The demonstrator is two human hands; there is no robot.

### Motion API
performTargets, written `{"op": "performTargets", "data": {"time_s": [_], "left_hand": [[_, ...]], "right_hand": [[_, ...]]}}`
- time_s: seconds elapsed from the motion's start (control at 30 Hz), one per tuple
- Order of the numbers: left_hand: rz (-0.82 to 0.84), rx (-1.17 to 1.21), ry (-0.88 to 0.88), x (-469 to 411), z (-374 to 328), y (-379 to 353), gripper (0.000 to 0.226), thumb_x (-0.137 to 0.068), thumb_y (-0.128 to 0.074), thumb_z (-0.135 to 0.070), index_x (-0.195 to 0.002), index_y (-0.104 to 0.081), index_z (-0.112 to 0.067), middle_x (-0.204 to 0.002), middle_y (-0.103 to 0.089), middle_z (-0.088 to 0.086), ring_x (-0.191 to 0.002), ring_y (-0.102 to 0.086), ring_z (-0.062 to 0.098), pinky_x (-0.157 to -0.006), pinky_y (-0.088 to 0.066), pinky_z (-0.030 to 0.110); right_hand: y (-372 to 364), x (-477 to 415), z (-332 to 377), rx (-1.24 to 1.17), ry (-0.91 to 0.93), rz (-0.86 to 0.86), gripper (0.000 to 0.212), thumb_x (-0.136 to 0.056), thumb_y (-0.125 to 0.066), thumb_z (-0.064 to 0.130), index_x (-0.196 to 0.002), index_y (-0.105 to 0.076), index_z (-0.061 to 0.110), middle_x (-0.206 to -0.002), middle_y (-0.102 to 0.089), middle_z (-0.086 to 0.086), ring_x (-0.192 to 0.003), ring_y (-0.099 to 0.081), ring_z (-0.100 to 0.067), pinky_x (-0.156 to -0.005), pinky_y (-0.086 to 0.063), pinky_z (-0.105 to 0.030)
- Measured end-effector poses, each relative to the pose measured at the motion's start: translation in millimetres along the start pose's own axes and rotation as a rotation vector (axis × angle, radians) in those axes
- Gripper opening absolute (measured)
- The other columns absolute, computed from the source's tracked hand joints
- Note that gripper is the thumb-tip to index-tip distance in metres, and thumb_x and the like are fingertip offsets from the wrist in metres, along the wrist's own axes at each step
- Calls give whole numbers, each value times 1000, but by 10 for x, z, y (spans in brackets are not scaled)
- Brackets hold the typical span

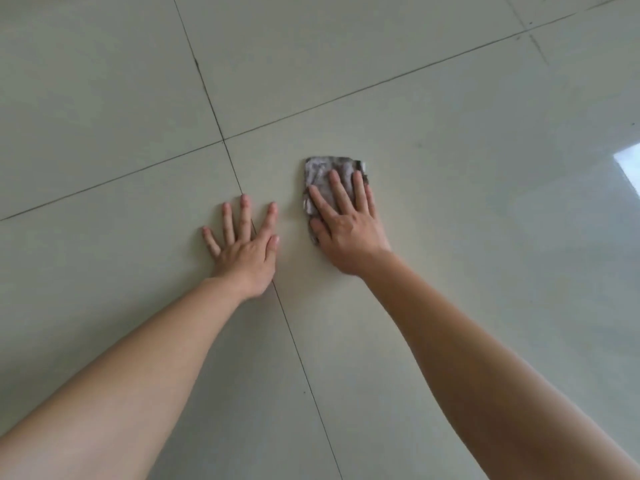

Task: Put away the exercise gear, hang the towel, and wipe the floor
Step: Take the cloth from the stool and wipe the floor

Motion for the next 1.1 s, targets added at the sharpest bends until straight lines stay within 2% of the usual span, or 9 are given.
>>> {"op": "performTargets", "data": {"time_s": [0.13, 0.2, 0.27, 0.37, 0.47, 0.57, 0.8, 0.93, 1.1], "left_hand": [[53, 27, -2, 13, -23, 35, 56, -103, -18, -50, -151, 12, -50, -159, 32, -4, -146, 30, 27, -113, 15, 65], [27, 6, 3, 19, -44, 121, 56, -104, -18, -48, -152, 10, -48, -161, 28, -2, -148, 26, 29, -114, 10, 66], [2, -37, 31, 94, -89, 182, 55, -105, -19, -43, -155, 3, -41, -165, 18, 0, -151, 14, 32, -116, -4, 66], [80, -78, 21, 545, -222, 122, 50, -105, -24, -36, -154, -22, -26, -165, -10, 4, -149, -16, 33, -111, -30, 56], [100, -133, -82, 1285, -352, 248, 40, -105, -24, -33, -128, -51, -17, -135, -56, 10, -119, -56, 33, -94, -46, 43], [-5, -163, -173, 1837, -497, 822, 39, -104, -24, -35, -124, -54, -20, -128, -60, 5, -116, -57, 29, -92, -41, 40], [-347, -86, -248, 2757, -776, 3555, 68, -95, -8, -42, -134, -55, -12, -147, -48, 12, -137, -42, 31, -105, -36, 49], [-528, -102, -258, 3607, -849, 5526, 58, -102, -16, -39, -143, -47, -12, -156, -36, 15, -144, -33, 33, -111, -30, 54], [-899, -29, -279, 5096, -712, 8062, 51, -103, -27, -36, -139, -49, -7, -151, -40, 20, -139, -38, 38, -105, -35, 57]], "right_hand": [[-406, 1218, 271, 19, 35, 58, 56, -107, -26, 47, -160, -19, 32, -169, -5, -7, -155, 8, -37, -125, -1, -51], [-517, 1621, 371, 50, 20, 88, 57, -105, -35, 34, -160, -22, 27, -168, -11, -7, -155, 1, -37, -125, -7, -49], [-538, 1817, 421, 81, 10, 108, 65, -93, -36, 13, -158, -31, 18, -165, -25, -8, -153, -15, -37, -123, -24, -47], [-313, 2010, 410, 32, -43, 148, 67, -88, -27, 0, -152, -42, 11, -160, -38, -7, -148, -33, -33, -102, -52, -40], [164, 2185, 219, -25, -221, 262, 68, -97, -33, -3, -159, -19, 20, -165, -22, -4, -144, -36, -28, -94, -49, -41], [1047, 2266, 57, -49, -393, 178, 62, -95, -37, -2, -151, -32, 24, -155, -38, -2, -124, -52, -31, -81, -47, -38], [3793, 2437, 579, -128, -395, -128, 33, -107, -31, 26, -136, -49, 26, -138, -56, 0, -116, -52, -30, -73, -37, -36], [5634, 2703, 1412, -213, -291, -357, 33, -107, -32, 29, -132, -54, 22, -126, -62, -3, -111, -54, -30, -77, -43, -38], [8043, 3175, 2698, -260, -53, -609, 34, -105, -36, 29, -130, -57, 19, -122, -64, -3, -110, -57, -30, -81, -48, -38]]}}
Point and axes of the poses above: each hand's wrist, its own x-axis away from the middle knuckle, its own y-axis out of the back of the hand, z = x × y, the point moved 6 cm from there along -x, towards the middle knuckle
